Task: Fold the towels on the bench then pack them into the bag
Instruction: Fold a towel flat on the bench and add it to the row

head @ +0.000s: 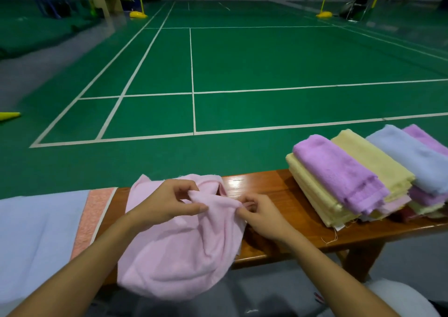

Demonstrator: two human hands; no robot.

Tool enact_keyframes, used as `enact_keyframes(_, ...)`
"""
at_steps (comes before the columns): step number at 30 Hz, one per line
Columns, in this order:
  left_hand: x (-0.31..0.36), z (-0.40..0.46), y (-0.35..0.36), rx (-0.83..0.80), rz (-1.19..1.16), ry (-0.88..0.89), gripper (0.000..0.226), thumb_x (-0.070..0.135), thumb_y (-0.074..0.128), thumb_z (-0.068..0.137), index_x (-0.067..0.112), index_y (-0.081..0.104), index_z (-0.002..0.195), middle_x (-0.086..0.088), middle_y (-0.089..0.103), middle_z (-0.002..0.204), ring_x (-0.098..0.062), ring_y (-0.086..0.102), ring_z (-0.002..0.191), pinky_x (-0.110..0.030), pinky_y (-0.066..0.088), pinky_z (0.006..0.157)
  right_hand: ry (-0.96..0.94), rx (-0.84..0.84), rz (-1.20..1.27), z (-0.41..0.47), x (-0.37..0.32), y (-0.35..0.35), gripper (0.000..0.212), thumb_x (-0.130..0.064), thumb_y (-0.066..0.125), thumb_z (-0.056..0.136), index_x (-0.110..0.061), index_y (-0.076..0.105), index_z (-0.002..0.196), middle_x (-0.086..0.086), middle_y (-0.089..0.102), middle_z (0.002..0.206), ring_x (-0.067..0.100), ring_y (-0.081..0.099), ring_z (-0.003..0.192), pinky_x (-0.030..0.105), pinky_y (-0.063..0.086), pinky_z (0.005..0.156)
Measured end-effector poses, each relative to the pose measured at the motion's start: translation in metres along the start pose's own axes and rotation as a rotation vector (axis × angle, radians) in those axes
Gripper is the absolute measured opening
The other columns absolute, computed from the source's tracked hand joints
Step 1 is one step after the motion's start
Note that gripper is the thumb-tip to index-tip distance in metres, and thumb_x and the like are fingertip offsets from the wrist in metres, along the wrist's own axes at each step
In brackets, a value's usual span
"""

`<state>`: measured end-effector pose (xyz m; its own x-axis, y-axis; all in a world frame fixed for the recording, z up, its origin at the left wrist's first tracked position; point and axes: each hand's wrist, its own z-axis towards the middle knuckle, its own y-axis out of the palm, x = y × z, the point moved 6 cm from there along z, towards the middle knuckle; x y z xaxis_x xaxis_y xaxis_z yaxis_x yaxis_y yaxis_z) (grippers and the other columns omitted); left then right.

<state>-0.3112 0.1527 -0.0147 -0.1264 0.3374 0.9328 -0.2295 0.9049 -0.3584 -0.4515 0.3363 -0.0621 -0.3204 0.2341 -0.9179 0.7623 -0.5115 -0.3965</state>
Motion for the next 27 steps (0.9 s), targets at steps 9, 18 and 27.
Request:
enact_keyframes(9,-0.004,-0.015,-0.026,0.047,-0.117,-0.03,0.019,0.014,0.087,0.082,0.013,0.068,0.077,-0.002,0.065,0.075,-0.015,0.062,0.074,-0.031,0.048,0.07,0.198,0.158,0.909,0.038,-0.003,0.046,0.033,0.006,0.062,0.096,0.004,0.068,0.128,0.018,0.068,0.133,0.002,0.066,0.065,0.015,0.052,0.058)
enact_keyframes(18,0.001,-0.018,-0.048,0.179,0.348,0.024,0.022,0.041,0.084,0.085,0.025,0.072,0.076,0.009,0.072,0.075,0.0,0.063,0.066,-0.025,0.048,0.062,0.053,0.243,0.62,0.042,-0.015,0.011,0.018,0.002,0.069,0.093,0.011,0.074,0.107,0.011,0.077,0.117,0.03,0.072,0.114,0.051,0.058,0.1)
enact_keyframes(27,0.055,-0.029,-0.066,0.421,0.876,0.282,0.056,0.084,0.055,0.077,0.031,0.071,0.07,0.021,0.067,0.067,-0.004,0.06,0.062,-0.027,0.05,0.056,-0.226,0.1,0.218,0.027,-0.067,-0.035,0.018,0.003,0.075,0.091,-0.004,0.081,0.107,0.002,0.077,0.121,0.014,0.069,0.119,0.03,0.058,0.097)
